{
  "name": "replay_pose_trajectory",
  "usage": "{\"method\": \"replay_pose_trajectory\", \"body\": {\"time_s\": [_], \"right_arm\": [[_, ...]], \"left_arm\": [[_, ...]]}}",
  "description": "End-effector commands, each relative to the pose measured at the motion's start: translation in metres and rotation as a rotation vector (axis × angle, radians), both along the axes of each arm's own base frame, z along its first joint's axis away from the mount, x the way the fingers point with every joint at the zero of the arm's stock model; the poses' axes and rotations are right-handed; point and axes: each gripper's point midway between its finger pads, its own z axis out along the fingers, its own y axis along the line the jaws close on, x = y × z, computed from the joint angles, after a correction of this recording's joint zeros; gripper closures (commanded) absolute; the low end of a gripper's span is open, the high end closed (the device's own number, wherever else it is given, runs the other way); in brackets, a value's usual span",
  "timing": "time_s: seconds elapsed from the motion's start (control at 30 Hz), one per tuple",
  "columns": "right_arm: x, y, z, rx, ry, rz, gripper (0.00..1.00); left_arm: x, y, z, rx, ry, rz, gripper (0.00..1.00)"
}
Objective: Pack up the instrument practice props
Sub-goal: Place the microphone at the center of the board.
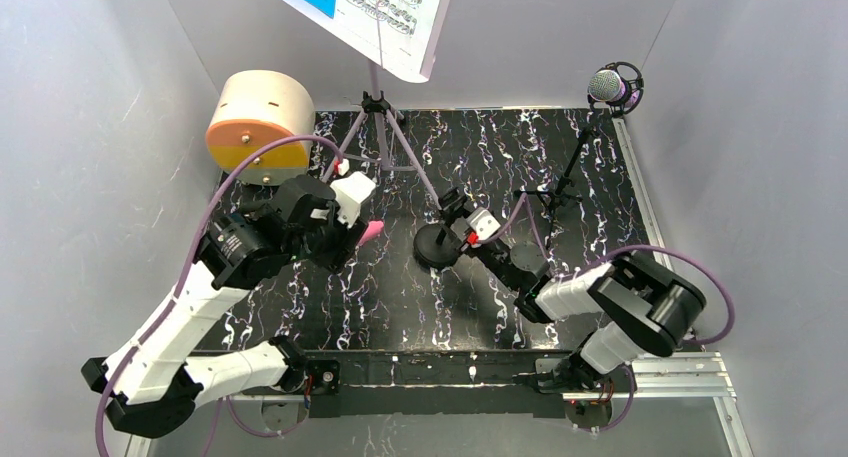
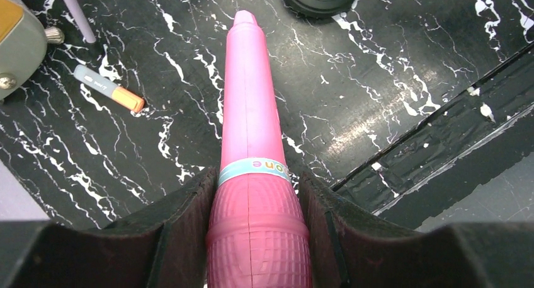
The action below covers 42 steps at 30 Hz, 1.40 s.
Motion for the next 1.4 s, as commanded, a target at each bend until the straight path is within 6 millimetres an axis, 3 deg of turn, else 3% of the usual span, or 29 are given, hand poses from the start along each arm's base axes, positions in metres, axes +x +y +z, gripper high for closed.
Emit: {"method": "replay_pose_trajectory", "body": {"time_s": [0.0, 0.4, 0.7, 0.93, 1.13, 1.37], "right_arm": [[-0.014, -0.011, -0.056, -0.216, 0.162, 0.032, 0.32], [-0.035, -0.003, -0.031, -0.218, 0.167, 0.147, 0.29], [-0.085, 0.026, -0.002, -0.237, 0.111, 0.430, 0.26], [-0.119, 0.063, 0.020, -0.295, -0.005, 0.583, 0.24], [-0.121, 0.084, 0.023, -0.309, -0.052, 0.600, 0.24], [-0.117, 0.093, 0.022, -0.292, -0.064, 0.594, 0.27]], "left_arm": [[0.002, -0.012, -0.004, -0.034, 0.013, -0.029, 1.00], [0.003, -0.029, -0.012, -0.068, 0.043, -0.074, 1.00], [-0.003, -0.048, -0.028, -0.080, 0.124, -0.165, 1.00], [-0.012, -0.072, -0.032, -0.143, 0.190, -0.269, 1.00], [-0.019, -0.077, -0.040, -0.144, 0.240, -0.311, 1.00], [-0.024, -0.079, -0.046, -0.153, 0.261, -0.334, 1.00]]}}
